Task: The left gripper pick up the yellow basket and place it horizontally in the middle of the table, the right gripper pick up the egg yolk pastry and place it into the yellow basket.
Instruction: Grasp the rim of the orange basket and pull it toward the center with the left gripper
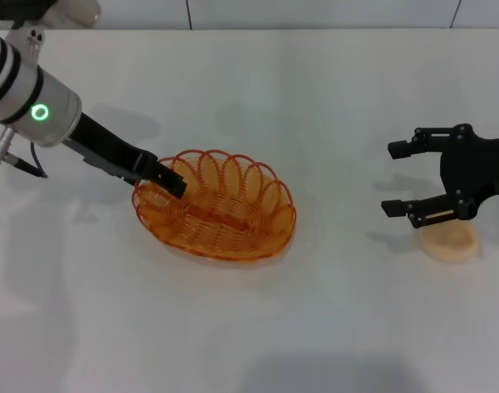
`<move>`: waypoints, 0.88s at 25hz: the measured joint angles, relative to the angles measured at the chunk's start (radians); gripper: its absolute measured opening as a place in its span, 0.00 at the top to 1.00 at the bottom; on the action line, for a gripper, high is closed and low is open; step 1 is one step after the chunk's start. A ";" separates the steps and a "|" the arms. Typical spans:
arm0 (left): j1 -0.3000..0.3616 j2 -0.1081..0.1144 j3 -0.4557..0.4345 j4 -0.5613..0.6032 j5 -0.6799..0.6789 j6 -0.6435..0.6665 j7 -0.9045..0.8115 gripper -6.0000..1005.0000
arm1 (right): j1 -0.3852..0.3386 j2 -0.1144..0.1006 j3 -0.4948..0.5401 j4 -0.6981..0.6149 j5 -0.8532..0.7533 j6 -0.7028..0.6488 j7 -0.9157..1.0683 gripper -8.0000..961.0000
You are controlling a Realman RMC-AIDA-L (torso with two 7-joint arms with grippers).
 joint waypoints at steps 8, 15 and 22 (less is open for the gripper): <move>0.005 -0.004 0.005 -0.002 0.007 0.000 -0.018 0.18 | -0.008 -0.002 0.002 0.000 0.003 0.000 -0.011 0.12; 0.008 -0.013 0.005 -0.003 0.008 -0.011 -0.022 0.32 | -0.009 -0.002 0.002 0.000 0.002 0.000 -0.014 0.12; 0.009 -0.014 0.005 -0.003 0.007 -0.016 -0.024 0.58 | -0.013 -0.002 0.002 0.000 0.006 0.000 -0.014 0.12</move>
